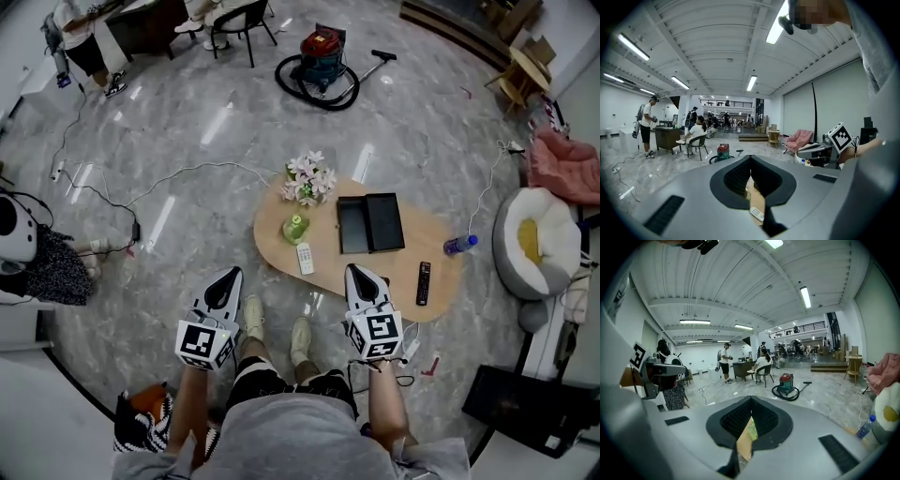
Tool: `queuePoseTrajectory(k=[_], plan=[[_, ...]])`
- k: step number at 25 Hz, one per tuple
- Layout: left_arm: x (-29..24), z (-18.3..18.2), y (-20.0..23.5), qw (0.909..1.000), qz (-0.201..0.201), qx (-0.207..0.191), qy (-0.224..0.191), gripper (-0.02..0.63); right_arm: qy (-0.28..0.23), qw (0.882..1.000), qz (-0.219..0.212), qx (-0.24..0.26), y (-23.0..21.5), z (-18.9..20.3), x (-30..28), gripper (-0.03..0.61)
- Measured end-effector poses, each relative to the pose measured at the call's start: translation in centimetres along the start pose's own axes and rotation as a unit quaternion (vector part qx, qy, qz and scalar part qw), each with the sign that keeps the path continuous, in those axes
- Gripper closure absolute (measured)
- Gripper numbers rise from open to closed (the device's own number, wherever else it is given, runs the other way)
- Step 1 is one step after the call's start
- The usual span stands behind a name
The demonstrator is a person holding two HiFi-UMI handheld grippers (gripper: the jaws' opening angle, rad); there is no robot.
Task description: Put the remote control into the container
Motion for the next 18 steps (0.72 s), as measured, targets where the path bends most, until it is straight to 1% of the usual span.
queuePoseTrajectory(k=[4, 8, 12, 18], plan=[[-3.0, 2.3, 3.0, 0.9994, 0.023, 0.000, 0.024, 0.606, 0.017, 1.000, 0.019, 0.002, 0.3, 1.5, -3.0, 0.568], [-7.5, 5.2, 6.0, 0.9974, 0.052, -0.008, 0.049, 0.606, 0.027, 0.999, 0.036, -0.003, 0.0, 3.6, -6.9, 0.568], [-10.8, 8.8, 7.9, 0.9934, 0.080, -0.012, 0.082, 0.606, 0.057, 0.997, 0.054, -0.003, 0.0, 7.1, -10.0, 0.568], [-14.2, 14.3, 9.8, 0.9887, 0.105, -0.006, 0.107, 0.606, 0.091, 0.994, 0.060, -0.007, -0.2, 12.8, -14.1, 0.568]])
Point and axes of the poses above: the fingertips, and each gripper's own axes: x backward along the fingers, y to its left, z out of its underside, the point moved 10 cm from there along x, backward along the fingers, and after that the axes turned 6 degrees about z, right-handed, at the moved point
